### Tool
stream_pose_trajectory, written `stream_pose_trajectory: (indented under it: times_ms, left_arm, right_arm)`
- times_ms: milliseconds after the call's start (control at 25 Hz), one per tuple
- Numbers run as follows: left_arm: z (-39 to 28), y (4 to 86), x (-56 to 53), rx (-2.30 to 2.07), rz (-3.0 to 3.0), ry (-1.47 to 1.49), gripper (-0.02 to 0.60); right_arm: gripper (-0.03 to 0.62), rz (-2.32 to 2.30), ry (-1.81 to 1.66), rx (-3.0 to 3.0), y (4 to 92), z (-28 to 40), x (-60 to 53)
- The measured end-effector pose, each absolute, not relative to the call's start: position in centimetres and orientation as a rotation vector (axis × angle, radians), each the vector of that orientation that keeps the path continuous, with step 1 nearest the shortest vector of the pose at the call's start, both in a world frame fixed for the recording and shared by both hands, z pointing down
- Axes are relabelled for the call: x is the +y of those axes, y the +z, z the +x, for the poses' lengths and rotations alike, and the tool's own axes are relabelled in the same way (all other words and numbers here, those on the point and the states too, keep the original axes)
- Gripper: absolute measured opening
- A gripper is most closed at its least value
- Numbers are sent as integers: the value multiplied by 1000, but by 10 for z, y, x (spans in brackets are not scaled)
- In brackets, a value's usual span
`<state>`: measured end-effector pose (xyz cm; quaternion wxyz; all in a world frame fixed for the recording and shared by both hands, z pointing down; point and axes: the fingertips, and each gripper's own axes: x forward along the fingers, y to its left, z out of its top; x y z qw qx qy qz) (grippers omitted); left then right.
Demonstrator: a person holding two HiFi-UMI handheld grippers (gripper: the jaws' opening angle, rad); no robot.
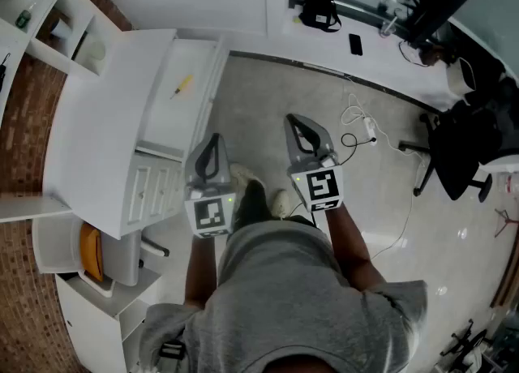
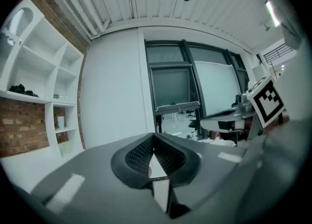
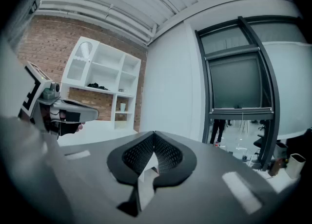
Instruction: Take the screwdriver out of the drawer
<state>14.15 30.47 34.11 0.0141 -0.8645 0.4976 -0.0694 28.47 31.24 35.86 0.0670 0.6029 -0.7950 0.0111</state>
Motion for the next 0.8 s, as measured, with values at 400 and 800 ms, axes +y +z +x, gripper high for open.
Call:
stream_pose_trajectory:
  times_ms: [400, 800]
  left_arm:
    - [139, 351, 282, 1551, -2675, -236, 12]
    - [133, 354, 247, 1616, -2671, -255, 12]
  right_arm:
    - [3, 1803, 42, -2406, 362, 284, 290]
    - [3, 1728, 63, -2424, 367, 273, 251]
